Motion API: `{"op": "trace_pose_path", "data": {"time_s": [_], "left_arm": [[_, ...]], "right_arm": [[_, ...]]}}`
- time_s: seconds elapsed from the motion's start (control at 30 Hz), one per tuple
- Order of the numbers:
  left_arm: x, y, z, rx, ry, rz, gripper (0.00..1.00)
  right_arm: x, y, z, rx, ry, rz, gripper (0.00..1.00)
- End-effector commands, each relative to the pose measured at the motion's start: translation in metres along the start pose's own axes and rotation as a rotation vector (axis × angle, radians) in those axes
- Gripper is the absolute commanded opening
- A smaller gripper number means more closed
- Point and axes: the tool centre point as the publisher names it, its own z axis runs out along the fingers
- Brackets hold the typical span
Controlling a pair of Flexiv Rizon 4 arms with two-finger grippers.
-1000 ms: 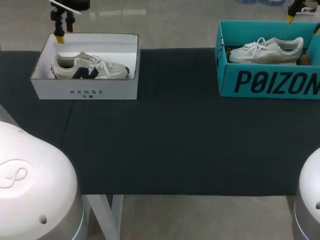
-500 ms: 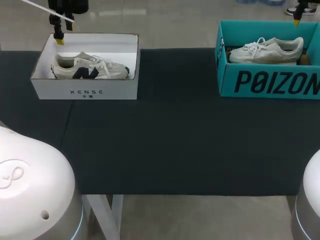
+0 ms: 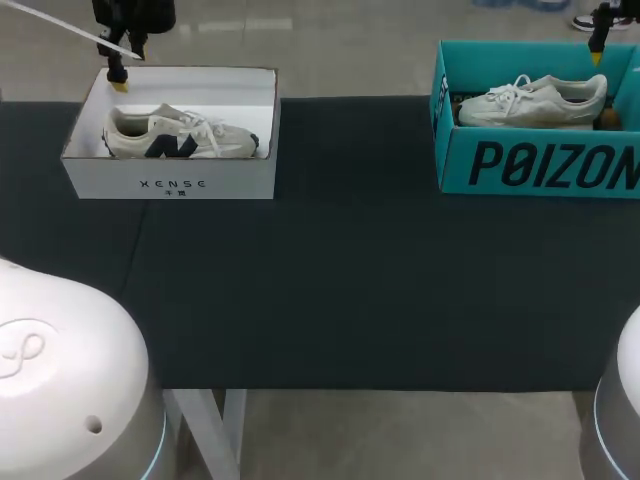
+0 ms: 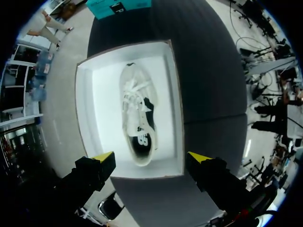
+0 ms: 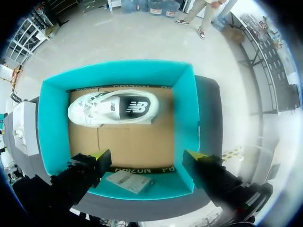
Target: Take the shoe out of the shoebox, open the shoe tongue, remove and reinsert the insole, then place the shoe into the shoebox
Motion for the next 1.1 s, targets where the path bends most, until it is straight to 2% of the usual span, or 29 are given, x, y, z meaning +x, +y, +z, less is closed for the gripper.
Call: {"op": "trace_pose_path", "data": {"time_s": [0.03,0.27,0.83,1.1], "left_arm": [[0.004,0.000,0.001,0.000,-0.016,0.000,1.00],[0.004,0.000,0.001,0.000,-0.016,0.000,1.00],[0.004,0.000,0.001,0.000,-0.016,0.000,1.00],[0.004,0.000,0.001,0.000,-0.016,0.000,1.00]], "right_arm": [[0.000,0.023,0.016,0.074,0.000,0.002,1.00],[-0.003,0.040,0.036,0.069,-0.010,0.054,1.00],[-0.003,0.040,0.036,0.066,-0.012,0.064,1.00],[0.006,0.060,0.053,0.017,-0.036,0.058,1.00]]}}
